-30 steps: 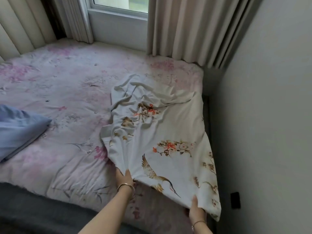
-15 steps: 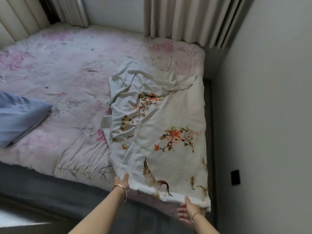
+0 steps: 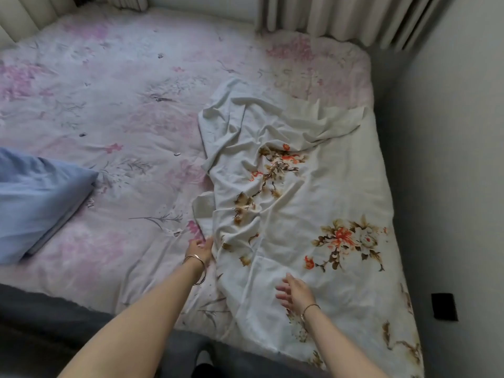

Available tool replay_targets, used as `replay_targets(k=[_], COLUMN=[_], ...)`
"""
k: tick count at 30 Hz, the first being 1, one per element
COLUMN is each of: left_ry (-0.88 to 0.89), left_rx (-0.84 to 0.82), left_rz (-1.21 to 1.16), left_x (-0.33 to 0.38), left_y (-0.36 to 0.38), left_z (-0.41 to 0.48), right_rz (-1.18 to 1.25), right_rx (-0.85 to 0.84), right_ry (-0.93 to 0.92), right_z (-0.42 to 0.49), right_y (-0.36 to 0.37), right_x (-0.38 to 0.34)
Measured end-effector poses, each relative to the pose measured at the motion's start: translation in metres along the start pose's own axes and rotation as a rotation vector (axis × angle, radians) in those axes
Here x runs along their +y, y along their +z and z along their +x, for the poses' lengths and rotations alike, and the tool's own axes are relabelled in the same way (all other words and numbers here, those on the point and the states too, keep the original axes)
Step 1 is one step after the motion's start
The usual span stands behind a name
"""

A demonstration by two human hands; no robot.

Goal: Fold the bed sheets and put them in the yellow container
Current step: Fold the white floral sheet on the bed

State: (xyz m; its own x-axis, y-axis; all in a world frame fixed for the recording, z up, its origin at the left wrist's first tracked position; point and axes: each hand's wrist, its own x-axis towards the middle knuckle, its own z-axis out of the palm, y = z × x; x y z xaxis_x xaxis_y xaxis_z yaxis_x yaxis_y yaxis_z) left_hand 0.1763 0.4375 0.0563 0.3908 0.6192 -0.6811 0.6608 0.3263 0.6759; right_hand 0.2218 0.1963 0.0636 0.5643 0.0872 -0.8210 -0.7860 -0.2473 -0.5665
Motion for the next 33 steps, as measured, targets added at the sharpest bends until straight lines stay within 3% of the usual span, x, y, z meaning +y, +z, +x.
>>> replay_targets(k=[5, 10, 13, 17, 21, 23, 25, 28, 30, 33], left_ry=[0.101, 0.064, 0.034, 0.150, 0.377, 0.430, 0.461, 0.340, 0.208, 0.132], left_rx=[0.016, -0.007, -0.007, 0.096, 0.253, 0.348, 0.501, 0.651, 0.584, 0.418], left_rz=[0.052, -0.051, -0.184, -0.155, -0.213, -0.270, -0.249, -0.184, -0.094, 0.064], left_x=[0.019, -0.023, -0.001, 0.006, 0.006, 0.007, -0.002, -0.032, -0.060, -0.082], left_y=[-0.011, -0.001, 0.010, 0.024, 0.002, -0.040, -0.091, -0.161, -0.191, -0.208], left_z=[0.064, 0.170, 0.164, 0.171, 0.155, 0.139, 0.125, 0.100, 0.087, 0.094], right_rz=[-0.051, -0.203, -0.318, -0.619, -0.429, -0.310, -0.325, -0.544, -0.777, -0.853], right_rx=[-0.022, -0.048, 0.027, 0.154, 0.009, -0.028, -0.076, -0.118, -0.104, -0.111], right_ry=[-0.150, -0.336, -0.320, -0.380, -0.540, -0.664, -0.677, -0.540, -0.501, -0.607], right_z=[0.037, 0.076, 0.096, 0.122, 0.118, 0.103, 0.094, 0.091, 0.087, 0.075], right_y=[0.084, 0.151, 0.176, 0.181, 0.172, 0.165, 0.157, 0.156, 0.173, 0.207], right_x=[-0.014, -0.017, -0.016, -0.005, -0.008, -0.012, -0.010, 0.006, 0.012, -0.002])
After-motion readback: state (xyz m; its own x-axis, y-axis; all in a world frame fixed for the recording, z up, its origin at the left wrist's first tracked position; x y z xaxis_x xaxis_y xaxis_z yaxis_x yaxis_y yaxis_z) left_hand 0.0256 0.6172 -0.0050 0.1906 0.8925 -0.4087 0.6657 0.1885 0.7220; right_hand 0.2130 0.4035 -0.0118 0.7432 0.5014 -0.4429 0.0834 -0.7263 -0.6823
